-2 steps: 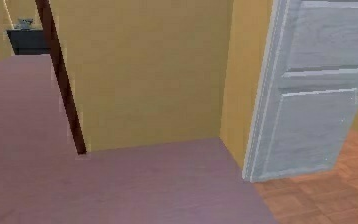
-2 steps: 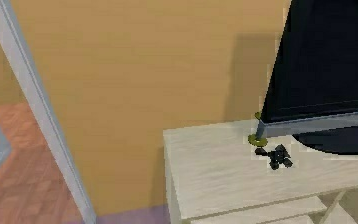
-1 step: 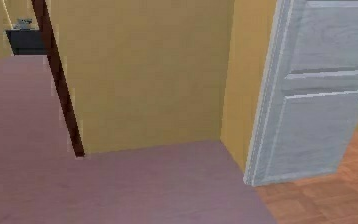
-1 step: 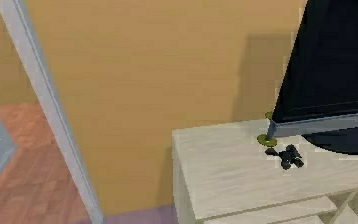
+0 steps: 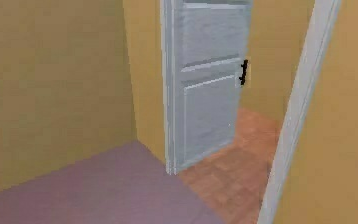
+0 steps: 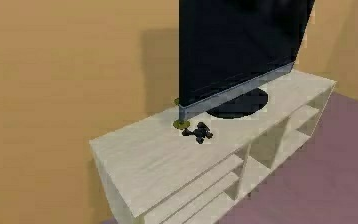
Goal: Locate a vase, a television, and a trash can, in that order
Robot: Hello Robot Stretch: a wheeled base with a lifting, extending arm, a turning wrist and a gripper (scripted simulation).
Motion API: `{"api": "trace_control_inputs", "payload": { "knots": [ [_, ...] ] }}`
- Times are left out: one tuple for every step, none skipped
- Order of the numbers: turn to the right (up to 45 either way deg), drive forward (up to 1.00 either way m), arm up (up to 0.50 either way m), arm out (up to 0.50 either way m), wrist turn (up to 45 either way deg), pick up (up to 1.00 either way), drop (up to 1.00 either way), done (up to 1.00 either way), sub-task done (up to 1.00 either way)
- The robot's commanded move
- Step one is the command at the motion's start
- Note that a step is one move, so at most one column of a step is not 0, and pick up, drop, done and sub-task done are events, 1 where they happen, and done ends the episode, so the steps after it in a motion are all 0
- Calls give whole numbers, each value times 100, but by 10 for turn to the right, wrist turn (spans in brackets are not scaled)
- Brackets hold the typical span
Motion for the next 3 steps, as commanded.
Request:
{"api": "trace_control_inputs", "payload": {
  "knots": [
    [0, 90, 0, 0, 0, 0, 0, 0, 0],
    [450, 0, 0, 0, 0, 0, 0, 0, 0],
    [90, 0, 0, 0, 0, 0, 0, 0, 0]
  ]
}}
